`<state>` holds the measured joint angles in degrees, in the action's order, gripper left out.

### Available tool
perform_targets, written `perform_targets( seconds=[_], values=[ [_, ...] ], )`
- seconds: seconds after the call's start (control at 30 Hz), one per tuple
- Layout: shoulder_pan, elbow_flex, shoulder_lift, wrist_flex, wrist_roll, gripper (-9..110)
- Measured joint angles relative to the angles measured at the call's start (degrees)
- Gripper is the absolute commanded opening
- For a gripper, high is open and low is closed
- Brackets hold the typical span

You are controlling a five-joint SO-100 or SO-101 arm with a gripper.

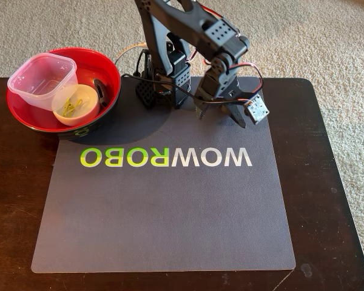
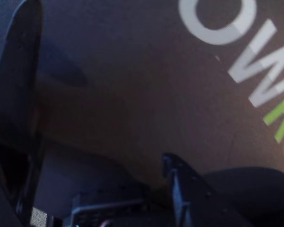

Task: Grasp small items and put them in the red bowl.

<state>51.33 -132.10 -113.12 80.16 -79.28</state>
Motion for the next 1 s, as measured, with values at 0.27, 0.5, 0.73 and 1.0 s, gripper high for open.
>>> perform_targets(
  seconds=[0.27,0.5,0.73,1.0],
  values=[
    [9.9,1.2,6.4,-6.8,8.4,46],
    [17.3,5.1,11.3,-8.4,15.0,41],
    [19.7,6.5,14.2,-12.0,19.2,4],
    [17.2,3.1,12.4,-13.2,18.8,1]
  ],
)
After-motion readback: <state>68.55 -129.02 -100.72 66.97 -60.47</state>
